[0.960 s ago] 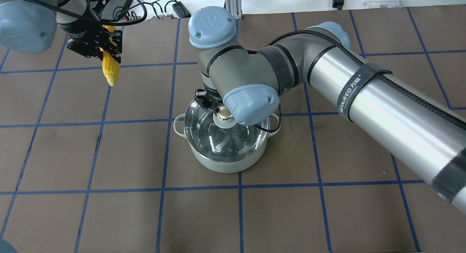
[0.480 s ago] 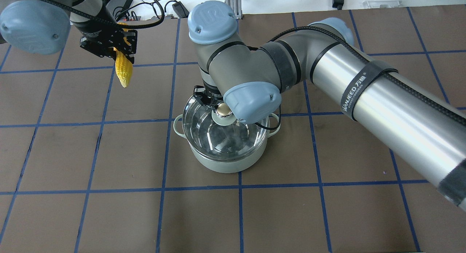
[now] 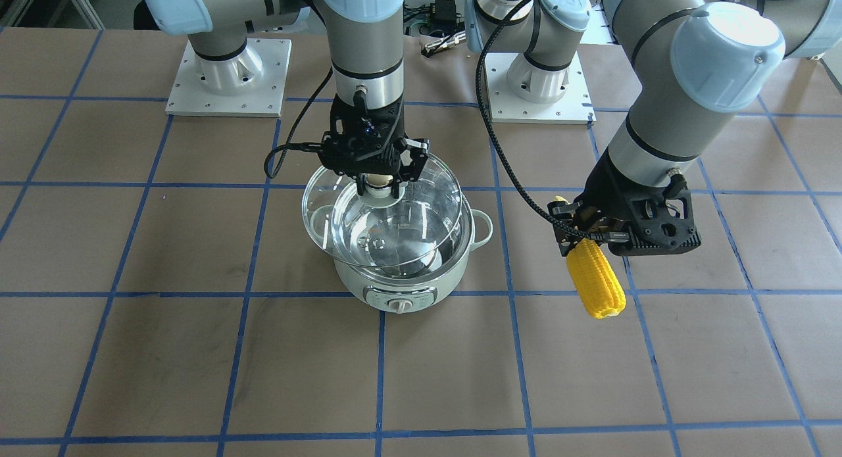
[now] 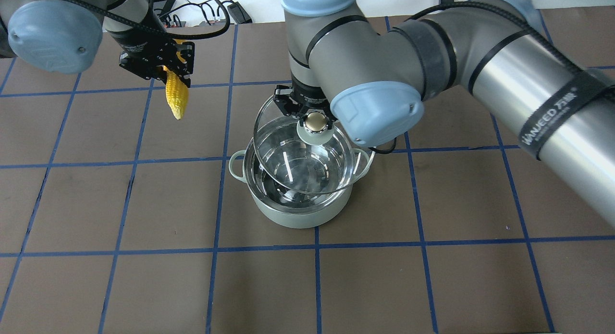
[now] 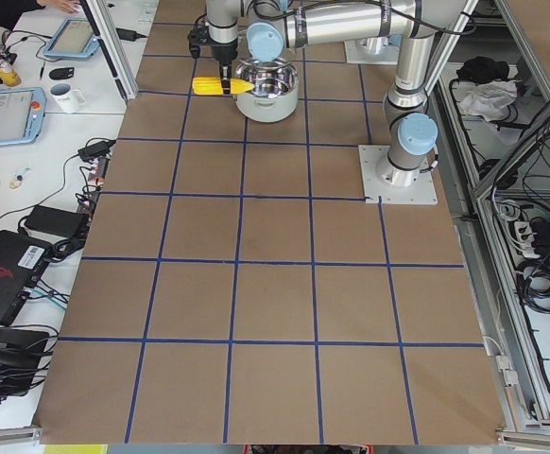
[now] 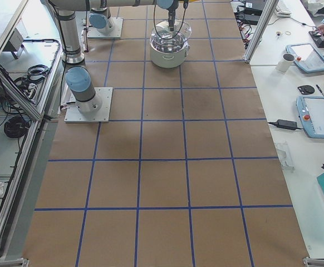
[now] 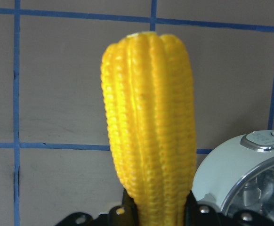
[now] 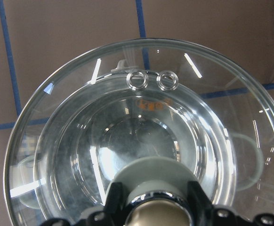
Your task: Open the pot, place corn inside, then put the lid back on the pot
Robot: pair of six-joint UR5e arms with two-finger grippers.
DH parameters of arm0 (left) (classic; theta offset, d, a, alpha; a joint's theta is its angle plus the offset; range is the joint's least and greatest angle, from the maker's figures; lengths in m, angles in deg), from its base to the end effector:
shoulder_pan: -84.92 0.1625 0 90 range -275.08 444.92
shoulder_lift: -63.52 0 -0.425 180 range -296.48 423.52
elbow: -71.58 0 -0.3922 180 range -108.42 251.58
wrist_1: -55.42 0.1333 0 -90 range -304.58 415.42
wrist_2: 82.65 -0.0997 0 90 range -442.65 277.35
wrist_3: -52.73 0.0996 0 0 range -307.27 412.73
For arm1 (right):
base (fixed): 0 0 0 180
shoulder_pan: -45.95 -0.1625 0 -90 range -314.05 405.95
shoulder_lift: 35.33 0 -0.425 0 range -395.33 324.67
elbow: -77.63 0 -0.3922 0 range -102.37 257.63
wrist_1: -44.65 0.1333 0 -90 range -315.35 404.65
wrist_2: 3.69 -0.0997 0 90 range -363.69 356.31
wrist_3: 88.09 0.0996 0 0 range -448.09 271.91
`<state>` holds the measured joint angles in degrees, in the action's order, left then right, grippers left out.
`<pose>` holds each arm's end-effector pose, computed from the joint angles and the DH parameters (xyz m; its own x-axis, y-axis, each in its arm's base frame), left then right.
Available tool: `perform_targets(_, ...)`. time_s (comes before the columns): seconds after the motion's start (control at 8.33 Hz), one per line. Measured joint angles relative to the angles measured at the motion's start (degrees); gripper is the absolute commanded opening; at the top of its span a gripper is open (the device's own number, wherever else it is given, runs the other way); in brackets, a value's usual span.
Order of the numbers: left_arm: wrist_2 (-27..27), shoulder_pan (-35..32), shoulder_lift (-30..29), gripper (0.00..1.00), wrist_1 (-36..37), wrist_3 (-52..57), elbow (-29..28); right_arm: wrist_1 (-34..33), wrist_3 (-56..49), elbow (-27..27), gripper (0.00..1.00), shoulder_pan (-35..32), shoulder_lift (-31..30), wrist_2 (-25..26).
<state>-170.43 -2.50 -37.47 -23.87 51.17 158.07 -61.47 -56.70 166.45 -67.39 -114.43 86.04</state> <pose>-0.1111 -0.5806 0.4349 -0.9967 -0.0699 0.0402 -0.0721 0.9959 -0.0553 0.3515 -0.4769 0.4258 -0.9887 0.1366 -0.0621 0.1420 0.9855 -0.0927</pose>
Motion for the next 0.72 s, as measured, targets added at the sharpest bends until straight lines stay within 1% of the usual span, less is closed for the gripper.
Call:
perform_targets(0.24,1.92,-1.98,0.14,0.0,-0.79,-1.27,0.16,5.75,-6.35,-0.05,0.16,4.81,-4.9,0.02)
perform_targets(0.6,2.73,-9.02,-0.26,0.0,-0.65,-7.75,0.45,16.24,-19.9,-0.27,0.16,14.64,-12.24,0.55)
perform_targets(0.72,3.85,-11.49,-0.66,0.0,-0.53,-9.75,0.83,19.03,-24.06,-0.33,0.15,17.6,-14.14,1.02)
